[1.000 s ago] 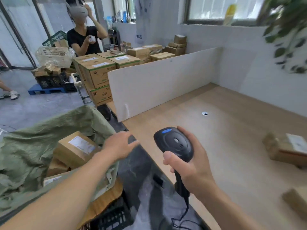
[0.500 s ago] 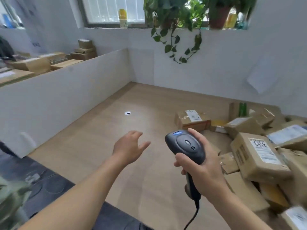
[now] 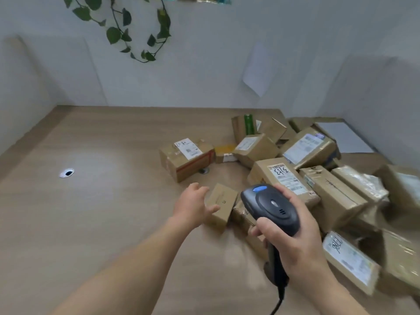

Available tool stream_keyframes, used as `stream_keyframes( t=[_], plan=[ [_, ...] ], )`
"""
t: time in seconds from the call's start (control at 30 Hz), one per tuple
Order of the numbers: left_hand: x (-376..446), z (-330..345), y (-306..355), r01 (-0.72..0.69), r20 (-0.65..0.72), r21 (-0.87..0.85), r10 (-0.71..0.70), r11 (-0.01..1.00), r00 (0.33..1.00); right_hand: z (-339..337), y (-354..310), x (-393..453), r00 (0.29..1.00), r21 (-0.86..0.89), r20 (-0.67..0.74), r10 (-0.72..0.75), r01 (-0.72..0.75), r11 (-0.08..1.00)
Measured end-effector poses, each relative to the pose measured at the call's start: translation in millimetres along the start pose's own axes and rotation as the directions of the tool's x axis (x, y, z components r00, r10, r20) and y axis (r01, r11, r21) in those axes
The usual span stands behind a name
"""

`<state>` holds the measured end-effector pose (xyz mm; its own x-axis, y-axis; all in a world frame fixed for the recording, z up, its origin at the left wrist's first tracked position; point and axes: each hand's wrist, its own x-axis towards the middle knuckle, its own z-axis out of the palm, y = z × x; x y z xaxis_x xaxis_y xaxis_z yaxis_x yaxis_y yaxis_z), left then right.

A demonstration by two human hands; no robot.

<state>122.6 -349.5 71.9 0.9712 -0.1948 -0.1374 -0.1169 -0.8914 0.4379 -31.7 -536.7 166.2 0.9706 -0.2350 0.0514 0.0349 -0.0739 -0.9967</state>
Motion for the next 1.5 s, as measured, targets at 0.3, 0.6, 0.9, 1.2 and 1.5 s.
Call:
stream_keyframes(
  t=[0.3, 0.6, 0.9, 1.2, 1.5],
  plan=[
    [58.0, 79.2, 19.6, 0.035, 0.213, 0.052, -0.045, 0.998, 0.976, 0.8, 21.0, 10.0, 0.978, -0.029, -0.195, 0.069, -0.077, 0.997],
    [76.5, 85.0, 5.3, 0.062, 0.292, 0.118, -0.095, 0.991, 0.952, 13.3, 28.7, 16.8, 0.97, -0.035, -0.216, 0.109, -0.12, 0.992],
    [55.3, 15.8, -78.8, 0.338, 0.391, -0.477, -0.148, 0.812, 0.908, 54.4, 25.3, 29.0, 0.996, -0.096, -0.014, 0.09, -0.091, 0.991],
    [-13.2, -80.1, -121.0, 0.239, 0.205, -0.923, -0.14, 0.303, 0.969, 101.0, 6.1, 23.7, 0.965, -0.1, 0.257, 0.05, -0.024, 0.995],
    [-144.0, -101.6, -144.9, 0.447, 0.221, -0.728, -0.44, 0.519, 0.87, 111.8, -24.3, -12.5, 0.873, 0.046, 0.484, -0.058, 0.041, 0.998]
  ],
)
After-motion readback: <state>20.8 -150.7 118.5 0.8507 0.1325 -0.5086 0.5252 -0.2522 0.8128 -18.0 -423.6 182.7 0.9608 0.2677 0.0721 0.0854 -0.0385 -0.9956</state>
